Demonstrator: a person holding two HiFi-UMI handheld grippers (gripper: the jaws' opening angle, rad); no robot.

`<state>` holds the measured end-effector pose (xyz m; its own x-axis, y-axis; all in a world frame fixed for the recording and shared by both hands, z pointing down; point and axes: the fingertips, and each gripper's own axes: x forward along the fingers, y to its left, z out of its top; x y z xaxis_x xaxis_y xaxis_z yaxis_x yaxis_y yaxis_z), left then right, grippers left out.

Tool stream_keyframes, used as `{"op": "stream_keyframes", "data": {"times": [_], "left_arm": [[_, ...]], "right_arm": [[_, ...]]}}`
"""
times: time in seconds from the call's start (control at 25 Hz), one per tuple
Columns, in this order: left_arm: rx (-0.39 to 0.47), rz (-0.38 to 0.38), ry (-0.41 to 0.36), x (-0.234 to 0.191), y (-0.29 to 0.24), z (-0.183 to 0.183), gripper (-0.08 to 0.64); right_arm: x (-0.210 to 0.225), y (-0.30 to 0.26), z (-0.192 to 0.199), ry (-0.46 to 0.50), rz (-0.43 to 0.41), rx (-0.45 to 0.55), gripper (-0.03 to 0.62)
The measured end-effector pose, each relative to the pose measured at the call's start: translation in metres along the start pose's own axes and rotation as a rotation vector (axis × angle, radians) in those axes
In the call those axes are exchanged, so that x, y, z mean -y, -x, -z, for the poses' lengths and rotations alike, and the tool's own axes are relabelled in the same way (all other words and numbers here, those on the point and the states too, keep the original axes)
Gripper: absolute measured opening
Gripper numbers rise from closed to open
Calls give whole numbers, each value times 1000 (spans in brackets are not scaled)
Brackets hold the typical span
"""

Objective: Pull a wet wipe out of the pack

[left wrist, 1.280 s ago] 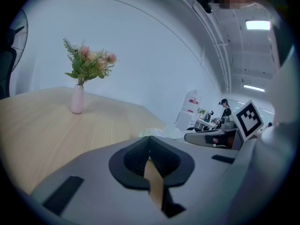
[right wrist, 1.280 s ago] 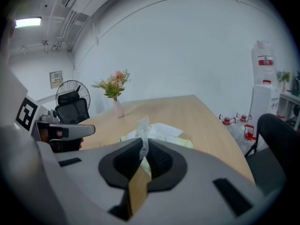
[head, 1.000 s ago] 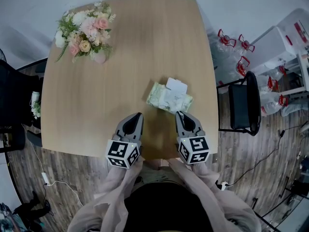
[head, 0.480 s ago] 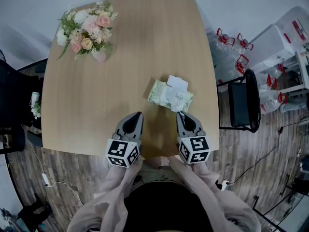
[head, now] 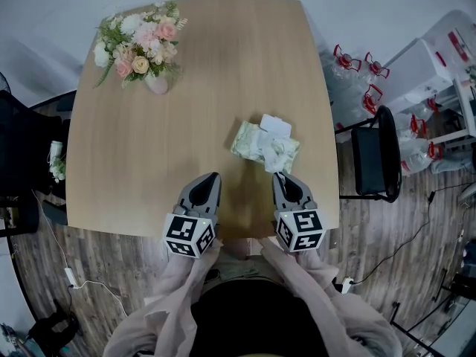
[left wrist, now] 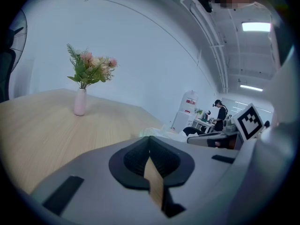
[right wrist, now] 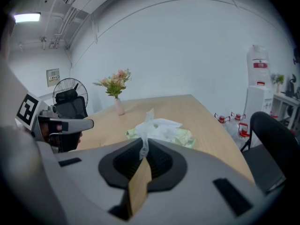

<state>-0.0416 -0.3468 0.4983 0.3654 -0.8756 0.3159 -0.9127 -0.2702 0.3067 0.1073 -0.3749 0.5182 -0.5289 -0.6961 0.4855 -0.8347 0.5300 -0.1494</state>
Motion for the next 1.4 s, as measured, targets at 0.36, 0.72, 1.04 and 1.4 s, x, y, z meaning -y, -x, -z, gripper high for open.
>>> {"op": "stream_keyframes", "data": {"times": [0.36,0.72,1.04,1.4], "left_arm": [[7,11,-8,1,10,-3,11],[7,13,-12,0,25,0,11],[1,7,-10,-3,39,6,11],[2,26,-17,3,47,9,11]], "right_arm": [[-8,8,0,6,9,5,21],[-19,15,3,6,17,8,23],[-27,23,7,3,17,13,23],[-31,35,11,-14,21,21,23]]}}
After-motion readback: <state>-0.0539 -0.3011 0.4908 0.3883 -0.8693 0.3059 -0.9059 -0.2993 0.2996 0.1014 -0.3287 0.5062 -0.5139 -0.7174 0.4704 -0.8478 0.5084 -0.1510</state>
